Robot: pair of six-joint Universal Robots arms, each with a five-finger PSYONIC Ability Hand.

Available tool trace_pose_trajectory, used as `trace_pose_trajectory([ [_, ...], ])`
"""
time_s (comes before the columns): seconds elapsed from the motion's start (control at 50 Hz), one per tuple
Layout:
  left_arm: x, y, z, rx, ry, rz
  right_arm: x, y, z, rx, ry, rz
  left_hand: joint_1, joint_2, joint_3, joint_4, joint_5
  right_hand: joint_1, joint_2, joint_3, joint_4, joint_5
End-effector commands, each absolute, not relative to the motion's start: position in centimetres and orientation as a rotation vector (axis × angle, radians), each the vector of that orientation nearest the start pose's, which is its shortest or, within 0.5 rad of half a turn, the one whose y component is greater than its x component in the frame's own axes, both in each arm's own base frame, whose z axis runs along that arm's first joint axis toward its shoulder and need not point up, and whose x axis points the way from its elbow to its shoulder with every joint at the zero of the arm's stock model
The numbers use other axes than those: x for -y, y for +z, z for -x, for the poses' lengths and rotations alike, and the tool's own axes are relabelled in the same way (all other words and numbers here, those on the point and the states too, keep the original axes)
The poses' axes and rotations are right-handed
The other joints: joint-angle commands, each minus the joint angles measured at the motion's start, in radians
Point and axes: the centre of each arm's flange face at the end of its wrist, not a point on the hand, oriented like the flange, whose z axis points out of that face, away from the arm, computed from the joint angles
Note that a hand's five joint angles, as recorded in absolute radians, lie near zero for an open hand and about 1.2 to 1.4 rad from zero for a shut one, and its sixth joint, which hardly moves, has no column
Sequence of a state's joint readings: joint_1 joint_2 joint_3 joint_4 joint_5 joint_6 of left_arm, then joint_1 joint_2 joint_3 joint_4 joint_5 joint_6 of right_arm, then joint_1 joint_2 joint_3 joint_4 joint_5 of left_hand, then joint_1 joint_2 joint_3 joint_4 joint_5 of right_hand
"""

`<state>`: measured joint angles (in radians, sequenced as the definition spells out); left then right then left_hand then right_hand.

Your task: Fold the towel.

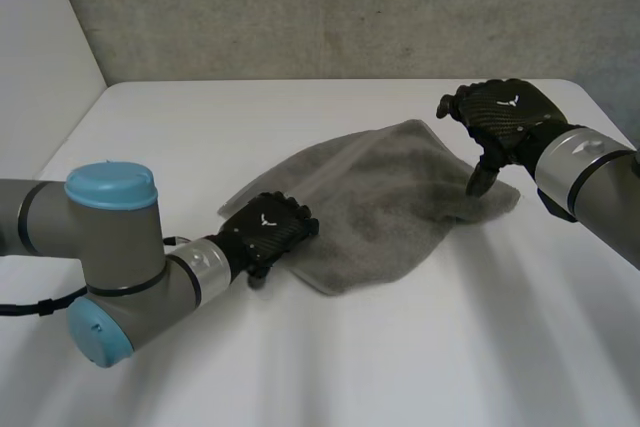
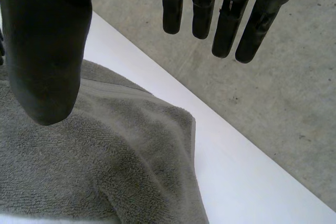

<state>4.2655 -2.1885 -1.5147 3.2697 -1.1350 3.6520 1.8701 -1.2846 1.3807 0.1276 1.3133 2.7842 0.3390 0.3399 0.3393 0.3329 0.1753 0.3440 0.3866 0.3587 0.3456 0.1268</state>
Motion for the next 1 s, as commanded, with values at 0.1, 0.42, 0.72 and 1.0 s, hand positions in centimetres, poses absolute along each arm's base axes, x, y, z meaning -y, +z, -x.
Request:
trace_pose_trajectory([
  [0.1, 25.6, 11.7, 31.7, -2.362, -1.924, -1.692, 28.7, 25.6, -25.0, -2.129, -1.836, 0.977, 0.139, 0.138, 0.138, 0.145, 0.128, -0.062, -0.105, -0.077, -0.064, -0.020],
  [0.42, 25.6, 11.8, 32.6, -2.415, -1.999, -1.640, 28.5, 24.8, -25.2, -2.144, -1.809, 1.007, 0.274, 0.273, 0.273, 0.280, 0.263, -0.065, -0.108, -0.080, -0.067, -0.023],
  [0.72, 25.6, 10.8, 32.8, -2.435, -1.972, -1.654, 28.5, 24.4, -25.3, -2.151, -1.793, 1.014, 0.344, 0.343, 0.344, 0.350, 0.333, -0.065, -0.108, -0.080, -0.067, -0.023],
  [1.0, 25.6, 10.9, 33.1, -2.425, -1.983, -1.662, 28.5, 24.4, -25.3, -2.151, -1.793, 1.014, 0.628, 0.628, 0.628, 0.635, 0.618, -0.065, -0.108, -0.080, -0.067, -0.023],
])
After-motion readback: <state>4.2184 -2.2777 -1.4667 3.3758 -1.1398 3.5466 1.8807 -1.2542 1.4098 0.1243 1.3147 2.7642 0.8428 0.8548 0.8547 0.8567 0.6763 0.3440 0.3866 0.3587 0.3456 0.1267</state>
